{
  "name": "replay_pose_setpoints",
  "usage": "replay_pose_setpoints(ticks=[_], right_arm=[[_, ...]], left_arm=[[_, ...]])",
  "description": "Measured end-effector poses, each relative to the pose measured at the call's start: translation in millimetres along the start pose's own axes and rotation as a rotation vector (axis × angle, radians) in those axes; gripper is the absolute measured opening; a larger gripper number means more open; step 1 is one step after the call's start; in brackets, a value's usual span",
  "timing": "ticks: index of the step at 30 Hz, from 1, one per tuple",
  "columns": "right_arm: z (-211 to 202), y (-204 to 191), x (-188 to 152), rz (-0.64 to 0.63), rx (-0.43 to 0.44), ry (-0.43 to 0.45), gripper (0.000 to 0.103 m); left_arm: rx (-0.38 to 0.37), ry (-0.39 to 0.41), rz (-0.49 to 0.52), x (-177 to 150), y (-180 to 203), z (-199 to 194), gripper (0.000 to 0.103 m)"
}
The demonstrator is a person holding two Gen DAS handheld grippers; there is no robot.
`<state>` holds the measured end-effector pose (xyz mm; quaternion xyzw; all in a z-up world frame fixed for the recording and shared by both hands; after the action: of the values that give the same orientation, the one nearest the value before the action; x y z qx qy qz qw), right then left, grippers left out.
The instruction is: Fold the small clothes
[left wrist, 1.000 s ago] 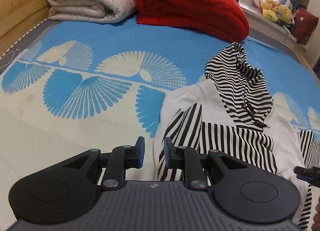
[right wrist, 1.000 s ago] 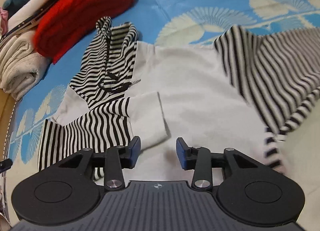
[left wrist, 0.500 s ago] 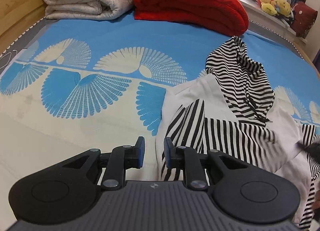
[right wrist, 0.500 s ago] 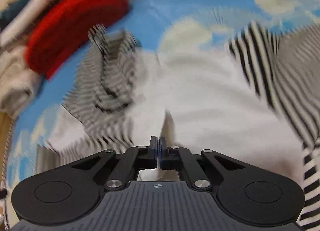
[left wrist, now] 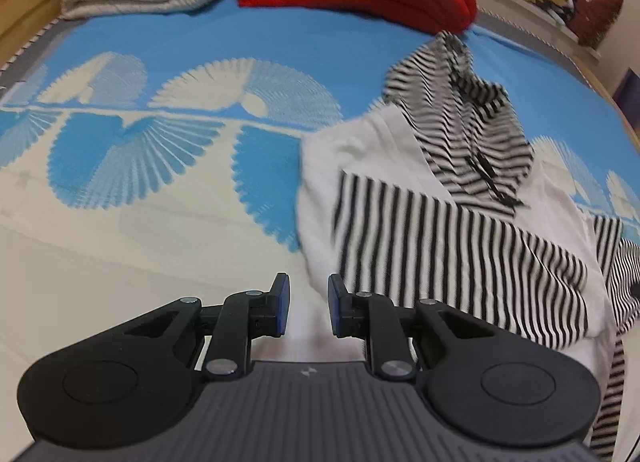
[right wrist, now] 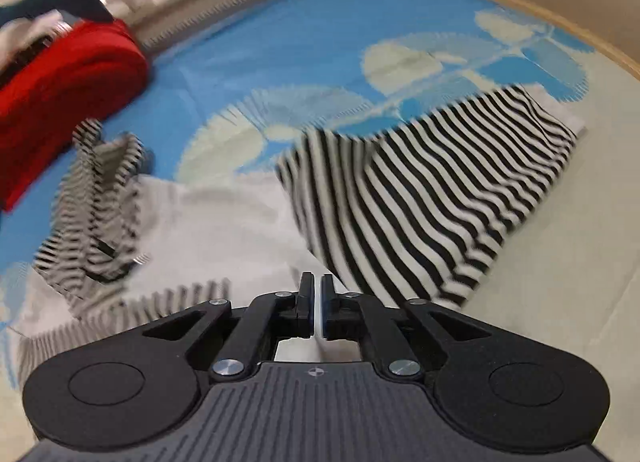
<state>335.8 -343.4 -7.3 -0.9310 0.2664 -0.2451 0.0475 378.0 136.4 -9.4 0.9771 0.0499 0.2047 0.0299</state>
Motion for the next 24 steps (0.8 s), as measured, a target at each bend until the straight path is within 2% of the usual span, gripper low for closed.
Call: replay_pose_setpoints(ticks=[2,3,5,7,8,9,10,11,13,17,19,21,22,24], right_arm=[[0.0,-6.4,0.9,-0.014,0.066,-0.015,0.008],[4.0,-8.5,-0.7,-0.028,0.093,-0.055,0.016],[18.7,-11.7,-10.7,-0.027,0.109,-0.138,0.024],[33.1,-8.9,-17.8,-0.031,0.078,-0.201,0.024],[40.0,-7.7,-21.9,-0.053,0.034,-0.235,0.025],[43.3,-5.1,-26.1,-0.068,0.001,-0.252,0.025],[46.8,-3.1,-28.1,-0.072,-0.019,-0.261,0.025],[47.9,-1.4,-27.6,-0.063,-0.014,-0.263,0.025],[45.9,-2.9,-25.1,-0.067,0.003,-0.251,0.007],[29.8,-9.4,-14.6,-0.087,0.034,-0.131,0.007],[22.1,-12.8,-9.9,-0.106,0.041,-0.069,0.007],[28.6,-10.9,-12.1,-0.139,-0.006,-0.081,0.005],[36.5,-6.7,-15.7,-0.145,-0.063,-0.118,0.006],[46.0,3.2,-19.9,-0.128,-0.111,-0.179,0.007]], left_arm=[[-0.011,-0.030,0.018,-6.4,5.7,10.1,0.021],[-0.017,-0.053,0.027,-10.8,8.5,16.5,0.021],[-0.034,-0.094,0.038,-20.2,11.5,29.4,0.021],[-0.042,-0.137,0.049,-30.5,11.8,45.7,0.021],[-0.024,-0.172,0.059,-37.6,10.9,56.2,0.021],[0.001,-0.206,0.075,-43.8,9.0,65.0,0.024],[0.022,-0.222,0.094,-48.6,7.5,70.5,0.030],[0.030,-0.212,0.104,-48.6,6.6,69.7,0.033],[0.032,-0.208,0.086,-43.4,5.1,62.4,0.033],[-0.016,-0.137,0.062,-33.0,9.7,46.8,0.032],[0.009,-0.181,0.083,-38.2,11.3,56.4,0.032],[0.059,-0.232,0.111,-45.6,11.2,68.8,0.034],[0.063,-0.227,0.115,-46.1,12.2,69.9,0.035],[0.068,-0.217,0.110,-41.6,14.1,62.3,0.035]])
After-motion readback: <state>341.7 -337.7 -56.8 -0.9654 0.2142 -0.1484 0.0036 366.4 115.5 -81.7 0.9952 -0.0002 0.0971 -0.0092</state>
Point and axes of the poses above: each gripper's, at about its wrist camera, not at the fingertips, and z roughly the way its jaws point, y to its right, x to its top, the point moved 4 cm from there along z, roughly the way its jaws point, and after that the axes turned 6 degrees about -y, right-handed, at the moved point
